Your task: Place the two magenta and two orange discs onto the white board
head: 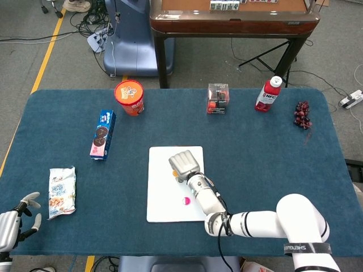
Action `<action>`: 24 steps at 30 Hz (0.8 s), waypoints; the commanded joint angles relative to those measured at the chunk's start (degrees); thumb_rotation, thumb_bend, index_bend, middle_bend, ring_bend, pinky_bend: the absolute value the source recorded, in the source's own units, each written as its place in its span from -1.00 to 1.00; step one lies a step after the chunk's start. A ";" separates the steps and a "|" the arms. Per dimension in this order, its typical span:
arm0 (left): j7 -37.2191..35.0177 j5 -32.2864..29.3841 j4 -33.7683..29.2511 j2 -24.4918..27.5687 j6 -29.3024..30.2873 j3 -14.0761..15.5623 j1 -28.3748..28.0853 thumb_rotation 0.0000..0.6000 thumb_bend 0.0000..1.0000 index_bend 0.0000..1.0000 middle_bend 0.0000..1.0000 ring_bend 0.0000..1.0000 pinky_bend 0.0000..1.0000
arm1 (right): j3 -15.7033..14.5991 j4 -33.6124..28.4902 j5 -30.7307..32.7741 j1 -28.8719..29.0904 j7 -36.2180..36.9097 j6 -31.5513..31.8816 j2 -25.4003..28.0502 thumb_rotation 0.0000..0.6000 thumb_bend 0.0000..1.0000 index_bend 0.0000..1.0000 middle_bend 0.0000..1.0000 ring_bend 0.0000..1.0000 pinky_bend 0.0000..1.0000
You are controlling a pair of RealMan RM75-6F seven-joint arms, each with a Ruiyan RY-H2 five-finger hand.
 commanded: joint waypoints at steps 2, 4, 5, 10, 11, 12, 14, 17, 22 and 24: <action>-0.14 -0.06 0.15 -0.05 -0.02 0.08 0.13 1.00 -0.06 -0.46 -0.15 0.01 0.32 | -0.02 0.41 0.10 0.10 0.34 -0.18 -0.22 1.00 -0.47 0.08 1.00 1.00 1.00; -0.18 -0.02 0.22 -0.11 -0.06 0.16 0.19 1.00 -0.06 -0.46 -0.15 0.01 0.32 | -0.05 0.73 0.00 0.17 0.52 -0.24 -0.44 1.00 -0.52 0.08 1.00 1.00 1.00; -0.16 0.01 0.24 -0.15 -0.06 0.18 0.20 1.00 -0.06 -0.46 -0.15 0.01 0.32 | -0.04 0.87 -0.05 0.19 0.61 -0.23 -0.54 1.00 -0.56 0.07 1.00 1.00 1.00; -0.07 0.09 0.26 -0.25 -0.08 0.20 0.23 1.00 -0.06 -0.46 -0.15 0.01 0.32 | 0.11 1.58 -1.14 0.05 1.62 -0.05 -1.02 1.00 -0.94 -0.27 1.00 1.00 1.00; -0.09 0.08 0.26 -0.26 -0.08 0.20 0.25 1.00 -0.06 -0.46 -0.15 0.01 0.32 | 0.14 1.68 -1.37 0.00 1.82 0.01 -1.09 1.00 -0.97 -0.31 1.00 1.00 1.00; -0.13 0.06 0.25 -0.27 -0.09 0.21 0.28 1.00 -0.06 -0.46 -0.15 0.01 0.32 | 0.17 1.74 -1.58 -0.07 2.04 0.03 -1.13 1.00 -1.00 -0.38 1.00 1.00 1.00; -0.15 0.02 0.29 -0.28 -0.15 0.22 0.30 1.00 -0.06 -0.46 -0.15 0.01 0.32 | 0.36 1.80 -2.15 -0.30 2.75 0.09 -1.15 1.00 -1.00 -0.48 1.00 1.00 1.00; -0.16 0.01 0.37 -0.33 -0.19 0.25 0.35 1.00 -0.06 -0.46 -0.15 0.01 0.32 | 0.30 1.52 -3.16 -0.70 3.27 0.64 -0.85 1.00 -1.00 -0.53 1.00 1.00 1.00; -0.30 -0.03 0.27 -0.09 -0.14 -0.06 0.21 1.00 -0.06 -0.46 -0.15 0.01 0.32 | 0.10 -2.22 -5.83 -2.38 4.20 3.39 2.17 1.00 -1.00 -0.52 1.00 1.00 1.00; -0.37 -0.05 0.02 0.15 -0.11 -0.36 0.01 1.00 -0.06 -0.46 -0.15 0.01 0.32 | -0.34 -5.30 -7.41 -3.65 4.32 5.33 4.95 1.00 -0.96 -0.43 1.00 1.00 1.00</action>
